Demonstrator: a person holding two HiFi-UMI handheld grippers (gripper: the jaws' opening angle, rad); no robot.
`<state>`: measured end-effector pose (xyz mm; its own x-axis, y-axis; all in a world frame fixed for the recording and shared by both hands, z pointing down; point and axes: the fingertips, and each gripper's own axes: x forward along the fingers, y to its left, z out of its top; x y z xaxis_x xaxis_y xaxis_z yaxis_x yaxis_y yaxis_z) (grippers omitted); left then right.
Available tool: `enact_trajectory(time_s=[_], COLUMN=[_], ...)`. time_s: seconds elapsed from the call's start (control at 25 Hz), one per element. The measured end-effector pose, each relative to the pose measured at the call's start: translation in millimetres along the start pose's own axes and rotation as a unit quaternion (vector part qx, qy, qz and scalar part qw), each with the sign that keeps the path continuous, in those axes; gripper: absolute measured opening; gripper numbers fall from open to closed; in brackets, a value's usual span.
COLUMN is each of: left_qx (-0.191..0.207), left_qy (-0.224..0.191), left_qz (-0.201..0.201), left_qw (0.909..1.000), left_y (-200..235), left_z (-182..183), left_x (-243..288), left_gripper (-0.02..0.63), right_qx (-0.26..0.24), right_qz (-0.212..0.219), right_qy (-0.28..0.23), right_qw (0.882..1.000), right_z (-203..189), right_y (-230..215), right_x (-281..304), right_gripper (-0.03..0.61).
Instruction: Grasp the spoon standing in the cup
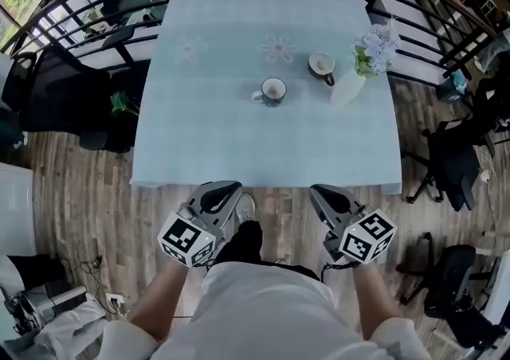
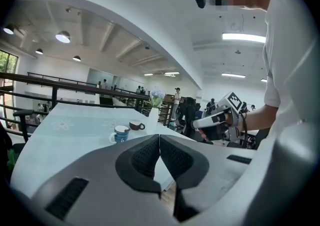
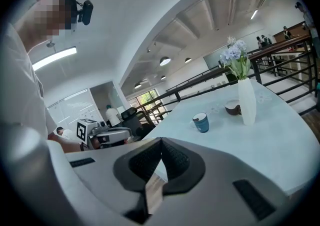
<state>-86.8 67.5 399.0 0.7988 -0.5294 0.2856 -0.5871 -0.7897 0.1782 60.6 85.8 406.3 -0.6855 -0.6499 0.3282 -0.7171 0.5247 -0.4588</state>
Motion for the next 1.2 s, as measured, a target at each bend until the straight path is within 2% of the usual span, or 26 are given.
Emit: enact_trajectory(time_s=[0.52,0.8,1.2], left_qx=[-0.011,-0.012,-0.013], left_qy=[0.008,0.013,0.021], left_qz=[-0.034,-0.044,-0.048], left_qw=[0.9993,0.9989,0.9985], left_y=[125.9,155.9,166.7], left_z=[34.7,38.5,39.8], left_x=[33.9,48.0,78.8], left_gripper=[0.018,0.018,0.018], right_qx=[0.012,0.014,0.014], right_qz=[-0.045,-0.063,-0.06], right_qy=[0.007,0.001,0.002], right_qw=[0.999,0.998,0.998], right_z=[66.4,84.9,97.9], right_y=[-33.7,-49.6,-73.0], right_x=[105.1,124.8,136.2], right_gripper=[0.02,0.02,0.02])
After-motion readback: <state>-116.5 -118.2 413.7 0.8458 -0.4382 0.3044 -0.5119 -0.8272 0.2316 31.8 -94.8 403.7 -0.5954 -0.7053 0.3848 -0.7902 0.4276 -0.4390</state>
